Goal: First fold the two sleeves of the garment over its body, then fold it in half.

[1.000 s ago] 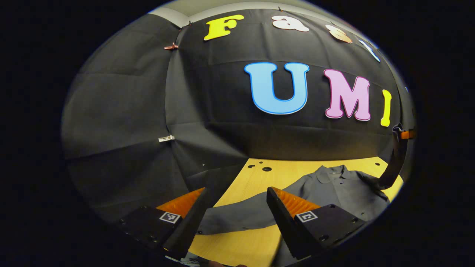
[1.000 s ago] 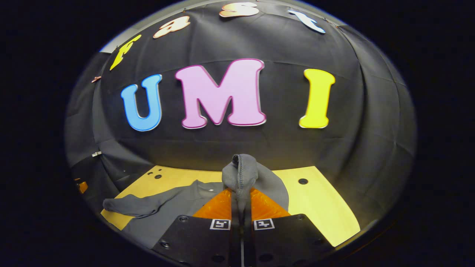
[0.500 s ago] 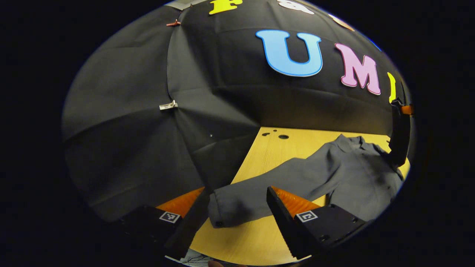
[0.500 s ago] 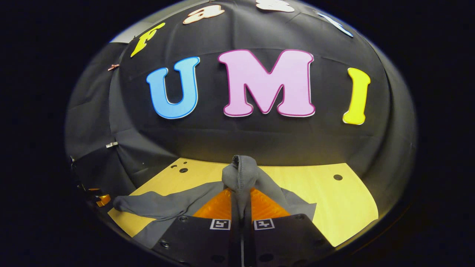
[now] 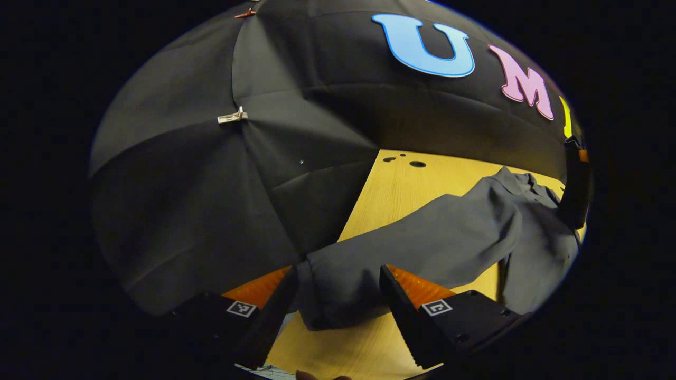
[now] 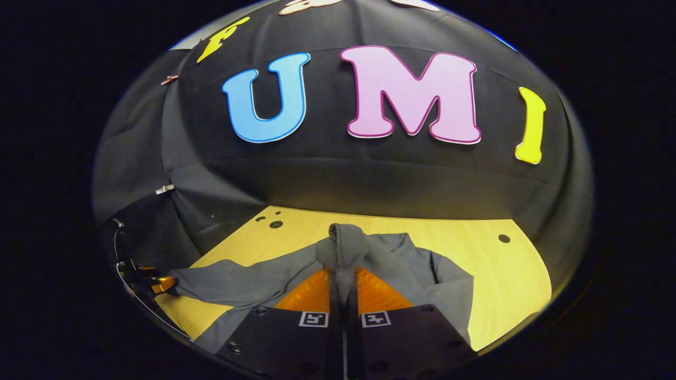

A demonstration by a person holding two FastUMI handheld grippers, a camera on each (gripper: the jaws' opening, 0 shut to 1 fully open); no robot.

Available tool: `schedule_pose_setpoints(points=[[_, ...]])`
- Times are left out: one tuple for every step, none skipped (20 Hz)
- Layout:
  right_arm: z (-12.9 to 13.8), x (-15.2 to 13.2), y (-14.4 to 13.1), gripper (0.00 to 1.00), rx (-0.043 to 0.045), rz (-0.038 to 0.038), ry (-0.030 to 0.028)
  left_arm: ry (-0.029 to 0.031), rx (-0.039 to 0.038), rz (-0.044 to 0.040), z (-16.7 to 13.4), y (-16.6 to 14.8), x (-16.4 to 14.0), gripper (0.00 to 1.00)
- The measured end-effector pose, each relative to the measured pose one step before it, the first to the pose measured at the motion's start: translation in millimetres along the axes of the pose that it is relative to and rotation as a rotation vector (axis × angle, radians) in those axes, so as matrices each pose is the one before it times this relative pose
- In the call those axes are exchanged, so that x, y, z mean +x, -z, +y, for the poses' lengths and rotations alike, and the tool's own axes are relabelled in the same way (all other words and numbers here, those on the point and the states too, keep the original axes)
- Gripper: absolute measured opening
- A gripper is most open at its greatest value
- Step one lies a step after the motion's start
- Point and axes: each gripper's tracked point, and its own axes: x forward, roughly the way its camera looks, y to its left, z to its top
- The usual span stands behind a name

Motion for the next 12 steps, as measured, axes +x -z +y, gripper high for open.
schedule_pose_setpoints(points=[[4.28,3.42,2.74,0.08,0.00162,0.00659,-0.00537,0.00211,-0.00802,0.01629,0.83,5.45,4.51,0.98],[3.41,3.65,3.19,0.08,0.00316,0.00679,-0.00365,0.0031,-0.00389,0.014,-1.43,3.93,4.43,0.98],[2.87,3.75,2.27,0.08,0.00131,0.00527,-0.003,0.00133,0.0009,0.0104,0.83,5.83,4.83,0.98],[2.29,4.01,2.38,0.08,-0.00119,0.00457,-0.00115,0.00251,0.00391,0.01231,0.85,3.27,3.34,0.98],[1.81,3.78,2.98,0.08,0.00203,0.00659,-0.00347,0.0,0.00599,0.01354,0.14,4.87,2.61,0.98],[2.72,3.53,2.78,0.08,0.00567,0.00759,-0.00404,0.00133,0.00561,0.01433,-0.17,3.17,2.9,0.98],[3.98,2.8,2.39,0.08,0.00596,0.00658,-0.00502,0.00373,0.00435,0.01662,-1.49,6.19,2.01,0.98],[4.93,3.47,3.54,0.08,0.0049,0.01049,-0.00728,0.00703,0.0005,0.02728,-1.93,4.99,0.43,0.98],[4.19,2.34,3.1,0.08,0.00094,0.00777,-0.00706,0.00096,-0.00792,-0.0064,0.83,-1.35,1.45,0.98],[5.88,4.64,5.41,0.08,-0.00154,0.01281,-0.00868,0.00849,-0.00821,0.00879,-1.7,1.65,4.62,1.0],[4.58,3.34,6.29,0.08,-0.00454,0.01397,-0.00666,0.00874,-0.01417,0.00038,-2.45,0.87,-4.73,0.99],[4.59,4.89,6.79,0.08,-0.00671,0.01718,-0.00557,0.01307,-0.00906,0.00796,-5.81,0.15,1.2,0.94]])
